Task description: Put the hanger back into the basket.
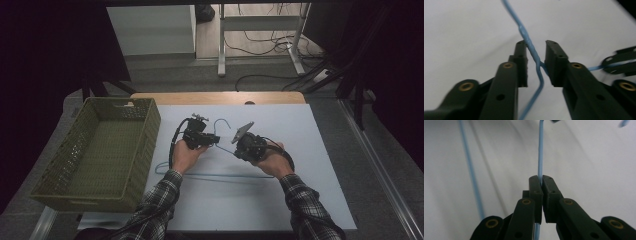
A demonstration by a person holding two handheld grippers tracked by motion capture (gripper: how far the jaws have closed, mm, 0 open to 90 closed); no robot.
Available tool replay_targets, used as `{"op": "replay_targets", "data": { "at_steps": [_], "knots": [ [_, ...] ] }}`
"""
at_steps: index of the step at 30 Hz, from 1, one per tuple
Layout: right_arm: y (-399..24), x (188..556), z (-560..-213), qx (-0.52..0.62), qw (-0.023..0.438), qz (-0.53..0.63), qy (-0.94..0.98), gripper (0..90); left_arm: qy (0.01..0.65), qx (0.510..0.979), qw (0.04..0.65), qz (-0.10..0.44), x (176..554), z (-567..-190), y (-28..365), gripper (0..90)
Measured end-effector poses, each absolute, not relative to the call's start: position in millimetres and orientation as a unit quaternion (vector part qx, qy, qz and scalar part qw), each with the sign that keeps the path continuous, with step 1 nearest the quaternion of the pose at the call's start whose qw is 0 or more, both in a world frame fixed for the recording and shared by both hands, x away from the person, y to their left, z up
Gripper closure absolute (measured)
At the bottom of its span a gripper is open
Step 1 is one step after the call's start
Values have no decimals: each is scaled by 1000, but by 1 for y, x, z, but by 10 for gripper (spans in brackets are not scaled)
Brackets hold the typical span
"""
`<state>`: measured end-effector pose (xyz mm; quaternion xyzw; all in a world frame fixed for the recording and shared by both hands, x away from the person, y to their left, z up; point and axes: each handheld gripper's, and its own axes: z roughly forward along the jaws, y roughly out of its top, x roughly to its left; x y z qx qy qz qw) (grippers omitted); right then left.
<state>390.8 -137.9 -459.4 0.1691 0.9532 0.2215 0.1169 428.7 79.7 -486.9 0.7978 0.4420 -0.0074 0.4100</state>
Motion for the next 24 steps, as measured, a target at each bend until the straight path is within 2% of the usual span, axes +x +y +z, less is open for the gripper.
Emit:
{"op": "replay_targets", "data": {
  "at_steps": [1, 2, 7, 9, 10, 13, 18, 24],
  "knots": [
    [-139, 390, -460, 175, 111, 220, 953, 866, 446, 771, 453, -37, 429, -482, 85, 824],
    [-139, 390, -460, 175, 111, 220, 953, 866, 446, 771, 453, -37, 429, -482, 85, 860],
    [-145, 392, -453, 190, 106, 246, 945, 840, 437, 765, 472, -29, 424, -466, 85, 865],
    [-147, 393, -448, 198, 104, 259, 940, 744, 435, 764, 476, -28, 423, -464, 85, 866],
    [-147, 393, -448, 198, 104, 259, 940, 744, 435, 764, 476, -28, 423, -464, 85, 866],
    [-150, 393, -437, 215, 96, 277, 932, 643, 426, 764, 484, -19, 419, -458, 83, 865],
    [-147, 389, -429, 235, 83, 280, 927, 573, 412, 768, 490, 2, 411, -447, 79, 865],
    [-142, 382, -421, 227, 99, 269, 931, 517, 406, 761, 506, 12, 400, -441, 81, 864]
  ]
}}
